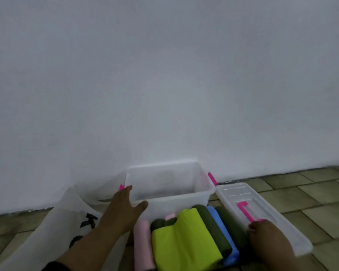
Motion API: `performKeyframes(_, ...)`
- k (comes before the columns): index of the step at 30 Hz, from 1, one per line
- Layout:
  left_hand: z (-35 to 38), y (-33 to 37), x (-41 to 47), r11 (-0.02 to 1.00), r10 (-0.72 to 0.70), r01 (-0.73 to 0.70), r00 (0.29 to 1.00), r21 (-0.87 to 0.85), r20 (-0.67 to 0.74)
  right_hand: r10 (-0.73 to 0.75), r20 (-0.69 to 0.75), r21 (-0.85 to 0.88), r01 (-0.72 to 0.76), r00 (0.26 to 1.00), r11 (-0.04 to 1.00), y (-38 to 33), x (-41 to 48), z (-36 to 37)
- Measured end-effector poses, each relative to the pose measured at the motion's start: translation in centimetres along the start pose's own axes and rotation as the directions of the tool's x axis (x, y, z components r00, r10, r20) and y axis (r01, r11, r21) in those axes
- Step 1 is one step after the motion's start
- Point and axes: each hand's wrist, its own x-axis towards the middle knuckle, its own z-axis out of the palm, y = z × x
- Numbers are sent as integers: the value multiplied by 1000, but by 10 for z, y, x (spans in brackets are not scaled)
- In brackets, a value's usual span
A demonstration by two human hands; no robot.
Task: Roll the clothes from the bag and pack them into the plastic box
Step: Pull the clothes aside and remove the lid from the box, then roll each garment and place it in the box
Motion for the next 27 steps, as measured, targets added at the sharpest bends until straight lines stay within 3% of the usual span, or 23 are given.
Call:
performKeyframes(4, -9, 4, -6, 999, 39, -40, 998, 1, 41, -78, 75, 15, 77, 994, 997, -5, -5, 2)
performKeyframes(9, -32, 21, -35, 985, 143, -153, 983, 74, 117, -60, 34, 295, 47, 998, 954, -11, -34, -24)
performKeyframes(12, -47, 28, -70, 974, 189, -210, 961, 90, 199, -179, -88, 406, 199, 980, 892, -29, -80, -32)
performKeyframes(14, -57, 26, -98, 968, 180, -221, 943, 122, 281, -303, -28, 398, 288, 953, 871, -44, -122, -30)
performKeyframes(16, -64, 21, -125, 956, 93, -205, 891, 211, 445, -385, 111, 363, 323, 916, 874, -55, -157, -18)
performKeyframes(18, -66, 15, -149, 923, -43, -204, 788, 327, 614, -413, 189, 363, 328, 891, 872, -61, -181, -4)
performKeyframes(20, -61, 10, -170, 911, -142, -177, 715, 373, 685, -398, 216, 428, 280, 892, 859, -63, -197, 2)
performKeyframes(22, -48, 6, -186, 929, -149, -117, 749, 351, 645, -365, 118, 510, 259, 923, 820, -67, -210, 4)
performKeyframes(24, -34, 4, -199, 972, -141, 6, 816, 235, 560, -352, 22, 459, 303, 936, 835, -75, -216, 4)
performKeyframes(27, -18, 5, -219, 992, -77, 23, 883, 122, 463, -351, 106, 247, 317, 930, 916, -86, -217, 13)
